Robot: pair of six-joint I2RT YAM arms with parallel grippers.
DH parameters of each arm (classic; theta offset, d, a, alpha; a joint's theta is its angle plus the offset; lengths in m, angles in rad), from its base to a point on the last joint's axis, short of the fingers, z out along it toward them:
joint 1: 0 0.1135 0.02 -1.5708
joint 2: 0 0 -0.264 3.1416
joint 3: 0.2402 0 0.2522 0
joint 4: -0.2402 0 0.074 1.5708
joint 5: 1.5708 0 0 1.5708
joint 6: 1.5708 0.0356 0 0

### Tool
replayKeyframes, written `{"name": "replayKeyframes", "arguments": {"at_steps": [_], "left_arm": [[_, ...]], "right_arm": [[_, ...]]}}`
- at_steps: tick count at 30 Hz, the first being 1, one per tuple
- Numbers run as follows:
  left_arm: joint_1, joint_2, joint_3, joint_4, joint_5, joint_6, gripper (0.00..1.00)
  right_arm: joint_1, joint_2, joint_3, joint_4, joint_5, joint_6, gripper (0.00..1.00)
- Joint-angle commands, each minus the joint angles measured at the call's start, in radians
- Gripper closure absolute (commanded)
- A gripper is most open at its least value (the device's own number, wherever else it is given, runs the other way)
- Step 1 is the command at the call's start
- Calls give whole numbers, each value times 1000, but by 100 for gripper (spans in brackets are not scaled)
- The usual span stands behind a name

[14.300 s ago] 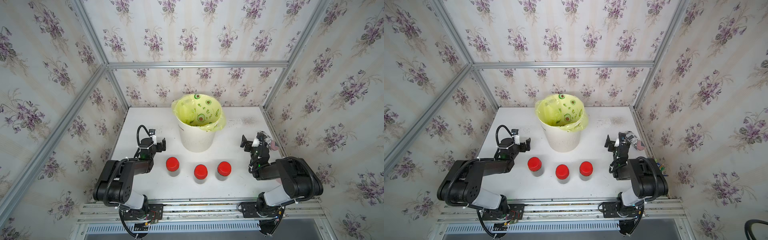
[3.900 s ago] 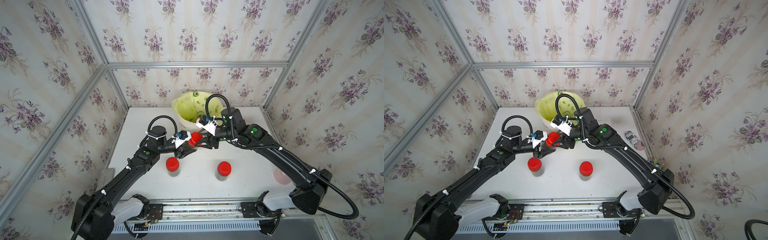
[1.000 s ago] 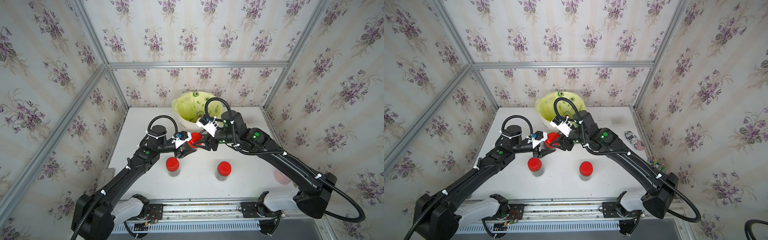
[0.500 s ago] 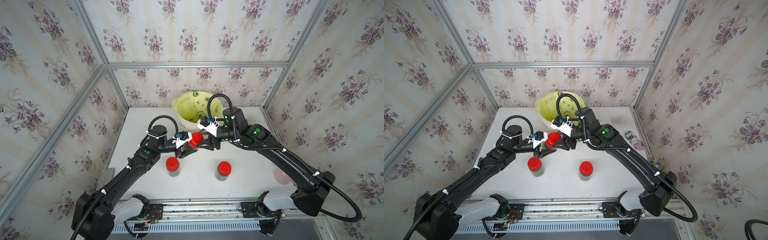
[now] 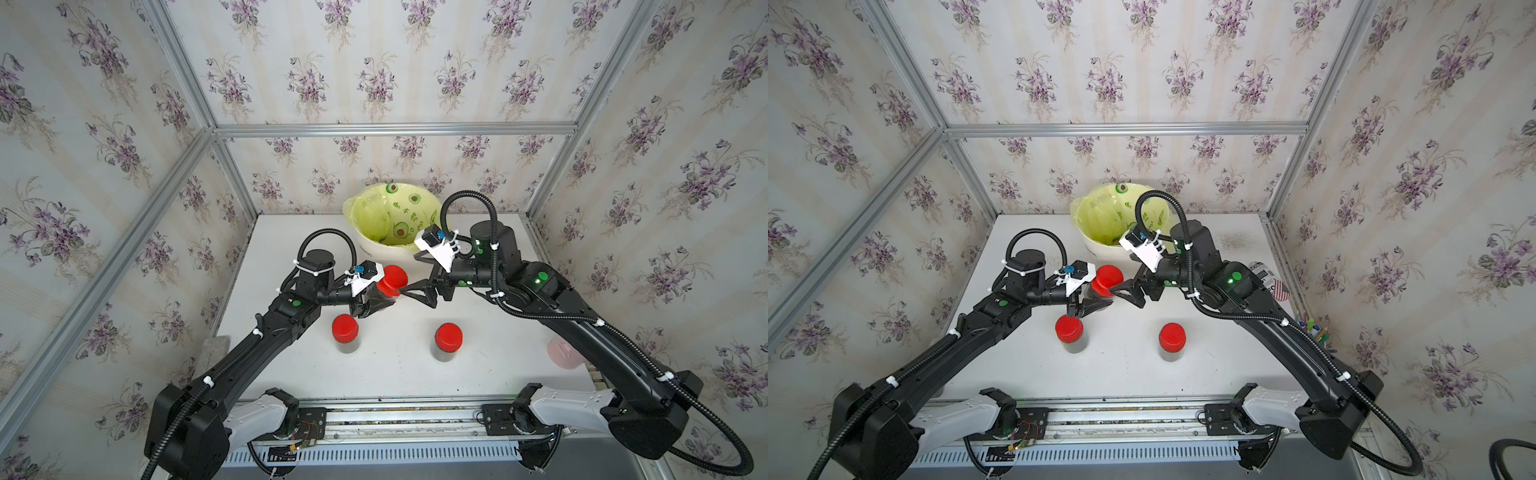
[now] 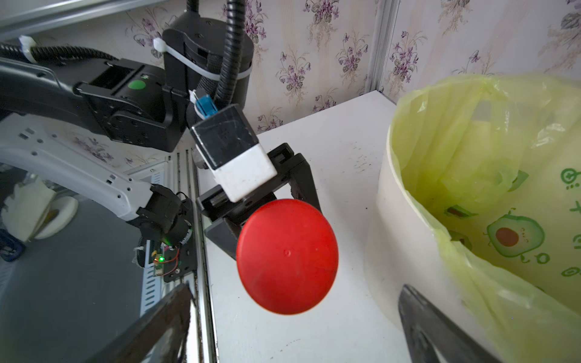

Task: Empty moldy tea leaves from jars
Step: Unscrew the lid from the jar.

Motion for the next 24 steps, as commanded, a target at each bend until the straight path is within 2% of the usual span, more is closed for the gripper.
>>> {"name": "replayKeyframes", "arguments": {"at_steps": [1, 9, 18, 24], "left_arm": [[0, 3, 11, 7, 15, 4, 49], [0, -3, 9, 3, 8, 9, 49], [0, -5, 8, 2, 10, 9, 49], [1, -6, 9, 3, 7, 9, 48]], "right_arm": [[7, -4, -4, 29, -12, 182, 3], [85, 42, 10, 19, 177, 320, 9], [165, 97, 68, -29, 295, 350, 9], [179, 119, 68, -32, 347, 347, 11]]}}
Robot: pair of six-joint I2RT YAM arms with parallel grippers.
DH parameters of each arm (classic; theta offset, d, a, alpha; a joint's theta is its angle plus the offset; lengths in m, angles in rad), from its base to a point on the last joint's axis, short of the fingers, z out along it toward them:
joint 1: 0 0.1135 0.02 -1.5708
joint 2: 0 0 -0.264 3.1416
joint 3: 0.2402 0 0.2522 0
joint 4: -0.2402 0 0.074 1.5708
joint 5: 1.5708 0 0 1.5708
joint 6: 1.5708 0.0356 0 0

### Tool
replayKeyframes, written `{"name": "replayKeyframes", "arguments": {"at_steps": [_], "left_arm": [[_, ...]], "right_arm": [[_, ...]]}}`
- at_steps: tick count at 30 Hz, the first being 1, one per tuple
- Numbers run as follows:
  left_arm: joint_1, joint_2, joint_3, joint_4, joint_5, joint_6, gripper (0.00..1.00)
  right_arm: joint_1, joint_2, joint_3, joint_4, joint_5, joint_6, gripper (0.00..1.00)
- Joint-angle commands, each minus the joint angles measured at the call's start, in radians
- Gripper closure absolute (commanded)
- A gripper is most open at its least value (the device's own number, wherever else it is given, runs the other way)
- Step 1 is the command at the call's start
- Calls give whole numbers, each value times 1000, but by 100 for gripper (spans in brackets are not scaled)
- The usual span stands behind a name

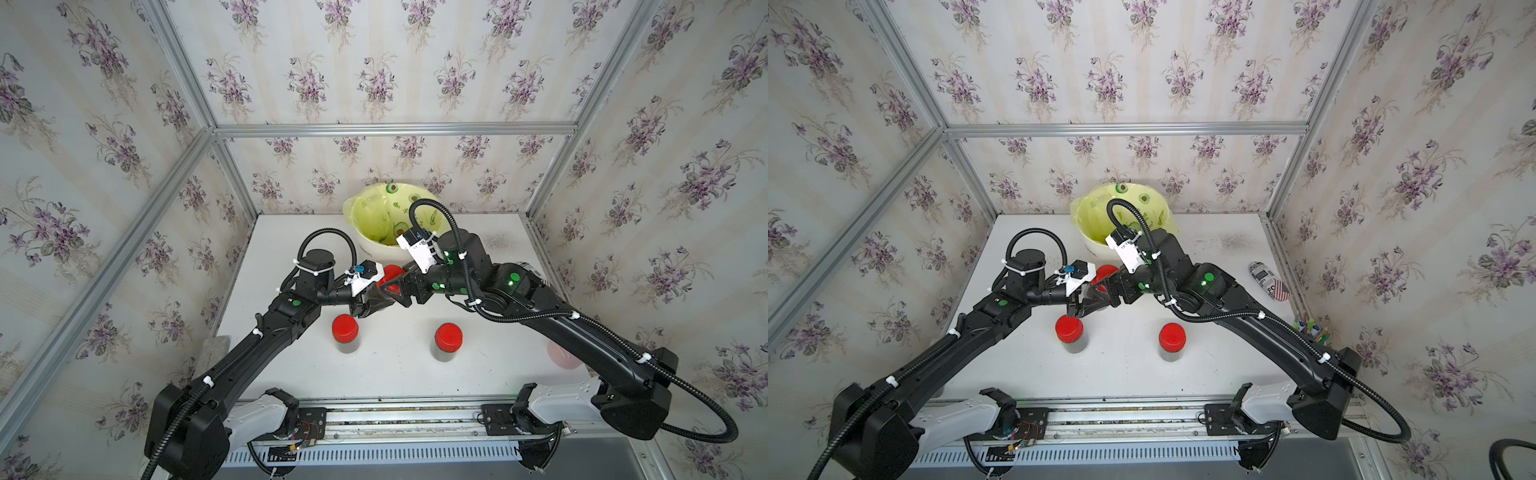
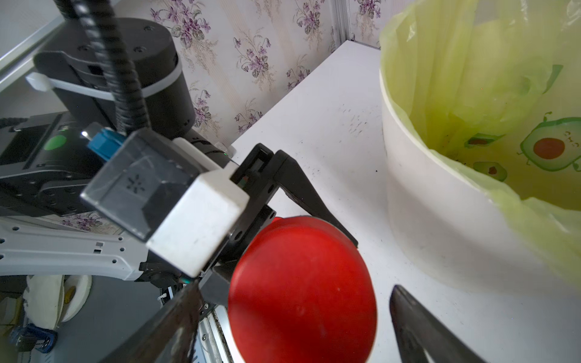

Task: Empty moldy tea leaves from jars
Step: Unscrew the lid from the jar.

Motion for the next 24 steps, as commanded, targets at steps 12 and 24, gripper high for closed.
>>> {"name": "replayKeyframes", "arguments": {"at_steps": [12, 24], "left_arm": [[1, 2, 7, 7, 16, 10, 48], [0, 0, 6, 2, 20, 14, 49]], "right_arm": [[29, 26, 23, -9, 99, -20, 22], [28, 37, 26, -12, 89, -88, 38]]}}
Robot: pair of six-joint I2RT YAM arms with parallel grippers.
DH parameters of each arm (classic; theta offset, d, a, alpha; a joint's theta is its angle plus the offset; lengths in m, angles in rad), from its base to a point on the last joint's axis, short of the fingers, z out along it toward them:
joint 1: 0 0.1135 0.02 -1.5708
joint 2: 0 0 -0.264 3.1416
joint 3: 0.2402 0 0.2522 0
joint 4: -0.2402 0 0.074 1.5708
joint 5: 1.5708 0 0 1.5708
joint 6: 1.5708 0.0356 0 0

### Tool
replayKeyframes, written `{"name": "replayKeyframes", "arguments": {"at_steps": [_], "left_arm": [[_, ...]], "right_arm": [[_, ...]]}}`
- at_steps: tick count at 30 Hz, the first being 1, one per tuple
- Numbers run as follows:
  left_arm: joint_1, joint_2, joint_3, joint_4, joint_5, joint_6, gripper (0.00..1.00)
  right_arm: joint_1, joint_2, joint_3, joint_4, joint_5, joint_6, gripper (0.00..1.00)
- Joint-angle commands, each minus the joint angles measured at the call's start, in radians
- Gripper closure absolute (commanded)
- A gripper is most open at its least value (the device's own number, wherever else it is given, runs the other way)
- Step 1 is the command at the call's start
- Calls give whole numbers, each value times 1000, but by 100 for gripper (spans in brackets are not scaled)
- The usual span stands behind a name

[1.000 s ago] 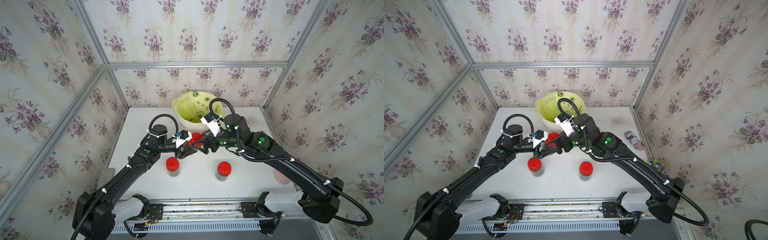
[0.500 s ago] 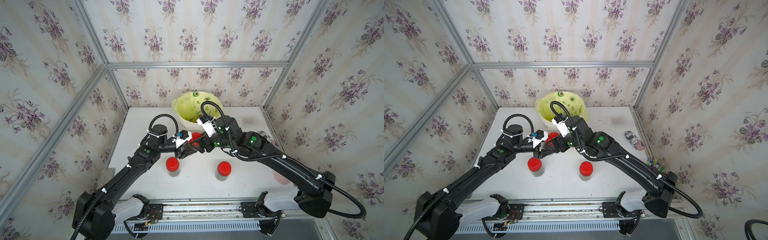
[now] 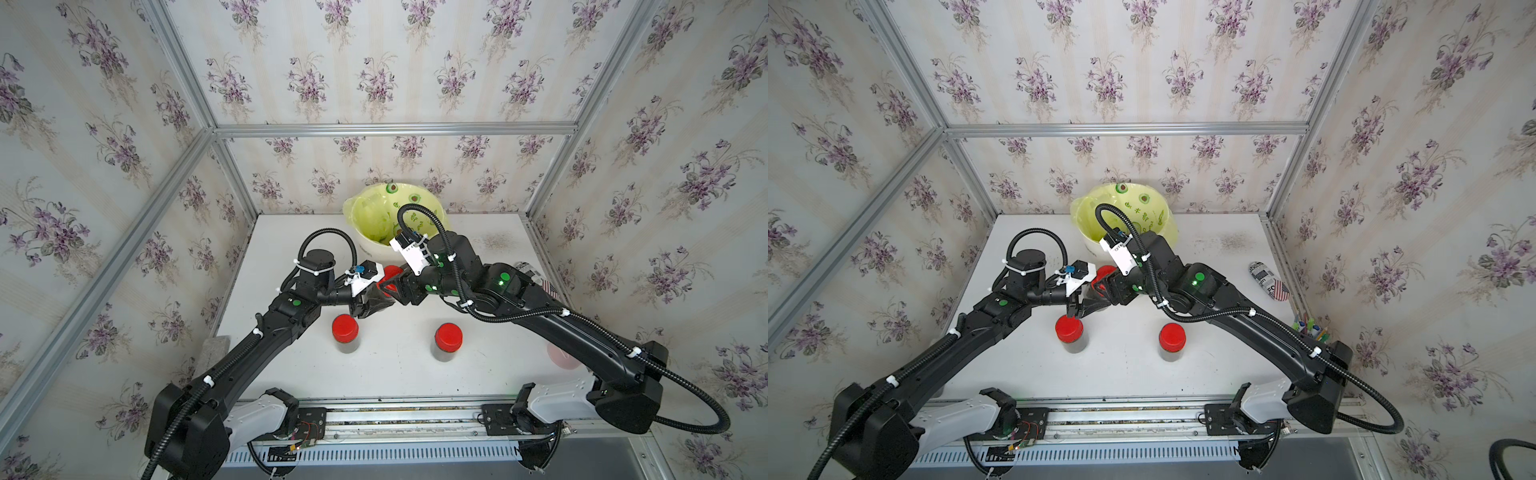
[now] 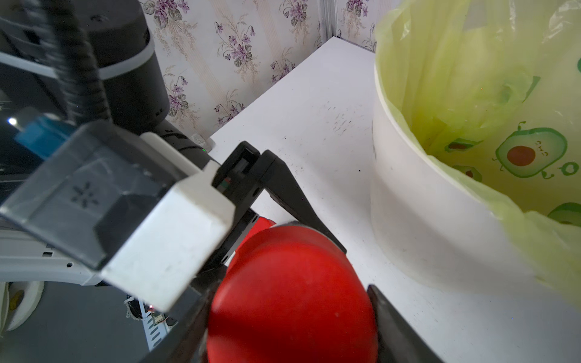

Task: Empty moldy tea leaves from jars
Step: Unscrew the lid from the jar.

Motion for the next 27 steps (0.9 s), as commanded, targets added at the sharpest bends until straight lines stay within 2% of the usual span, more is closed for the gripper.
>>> {"name": "replayKeyframes", "arguments": {"at_steps": [1, 9, 14, 23, 27], "left_arm": [[0, -1, 7, 18, 21, 13, 49], [0, 0, 7, 8, 33, 19, 49], [1, -8, 6, -4, 38, 26, 49], [0, -12, 13, -21, 67, 36, 49], [0, -8, 20, -33, 71, 43, 49]], "right_arm": [[-1, -3, 4, -4, -2, -42, 40], [-19, -28, -6, -16, -109, -230, 49], [-70, -36, 3, -25, -200, -344, 53], [-119, -15, 33, -54, -371, -583, 54], [-120, 17, 71, -99, -411, -688, 54]]}}
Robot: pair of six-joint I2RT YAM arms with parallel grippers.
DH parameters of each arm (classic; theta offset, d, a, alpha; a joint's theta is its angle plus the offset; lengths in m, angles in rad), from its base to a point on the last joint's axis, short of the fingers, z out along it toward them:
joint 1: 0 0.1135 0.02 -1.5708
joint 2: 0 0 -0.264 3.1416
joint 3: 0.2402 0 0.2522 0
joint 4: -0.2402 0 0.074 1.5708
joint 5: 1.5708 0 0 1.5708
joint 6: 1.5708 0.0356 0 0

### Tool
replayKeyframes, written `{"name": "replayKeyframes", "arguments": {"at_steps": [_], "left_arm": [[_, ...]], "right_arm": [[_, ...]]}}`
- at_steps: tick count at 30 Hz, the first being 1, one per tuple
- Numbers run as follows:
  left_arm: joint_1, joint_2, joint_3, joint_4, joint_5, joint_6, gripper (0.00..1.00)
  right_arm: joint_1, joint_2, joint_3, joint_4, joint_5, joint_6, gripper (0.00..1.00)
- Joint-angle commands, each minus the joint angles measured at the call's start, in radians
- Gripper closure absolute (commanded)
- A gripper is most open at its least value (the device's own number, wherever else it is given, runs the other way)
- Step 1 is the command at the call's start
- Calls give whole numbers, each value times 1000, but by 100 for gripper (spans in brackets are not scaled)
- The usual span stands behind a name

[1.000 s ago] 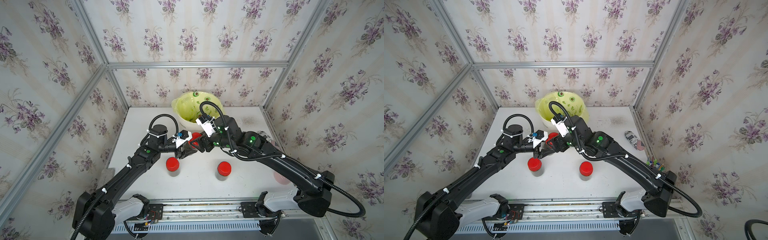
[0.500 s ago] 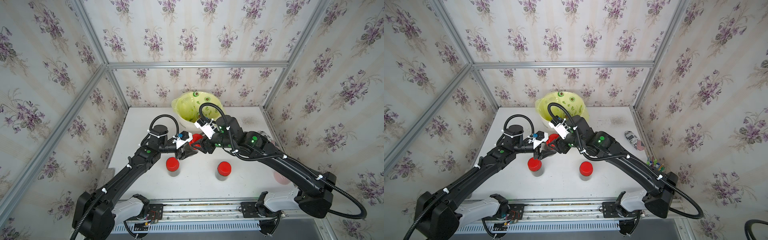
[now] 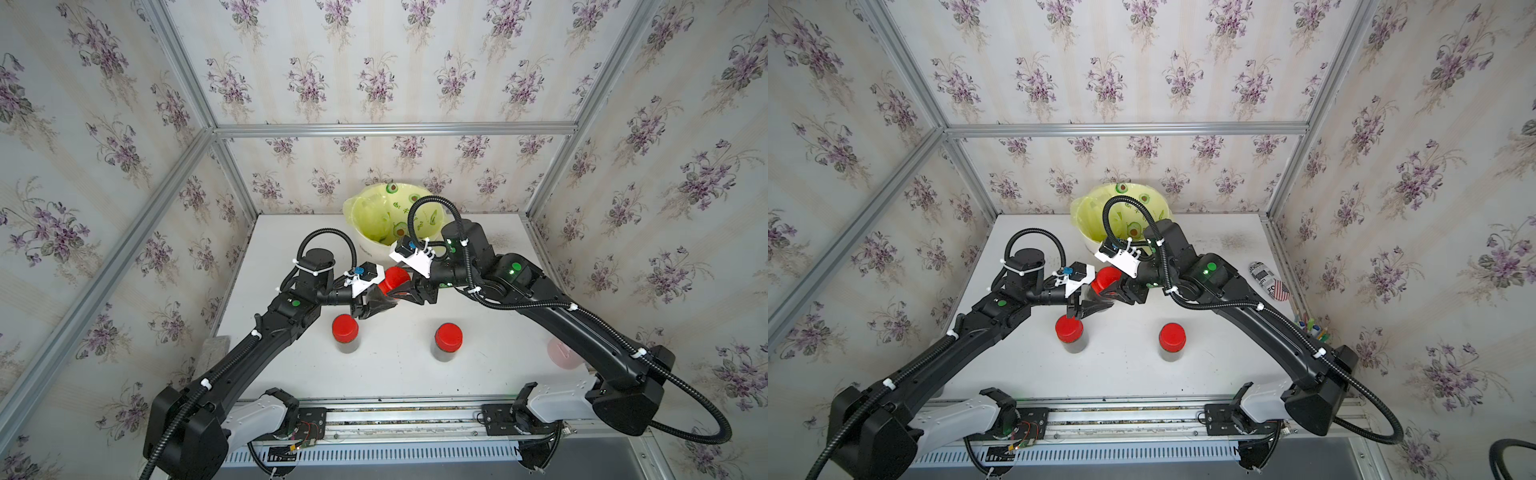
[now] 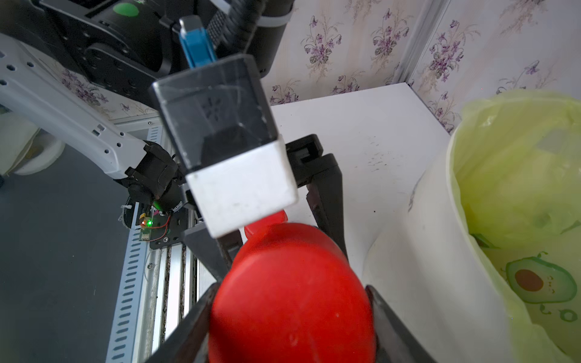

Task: Empty moldy tea leaves from jars
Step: Unscrew the lid from the jar.

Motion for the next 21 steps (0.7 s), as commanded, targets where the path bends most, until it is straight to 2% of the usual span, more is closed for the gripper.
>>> {"name": "replayKeyframes", "arguments": {"at_steps": [1, 7, 13, 21], "left_arm": [[3, 3, 9, -48, 14, 19, 49], [3, 7, 14, -69, 27, 32, 49], [3, 7, 20, -69, 1, 38, 50], [4, 11, 24, -68, -19, 37, 50]], "right_arm": [[-5, 20, 30, -37, -58, -157, 54], [-5, 85, 112, -146, -67, -267, 48], [-11, 83, 108, -130, -87, -252, 40], [-12, 34, 57, -40, -116, -153, 15]]}}
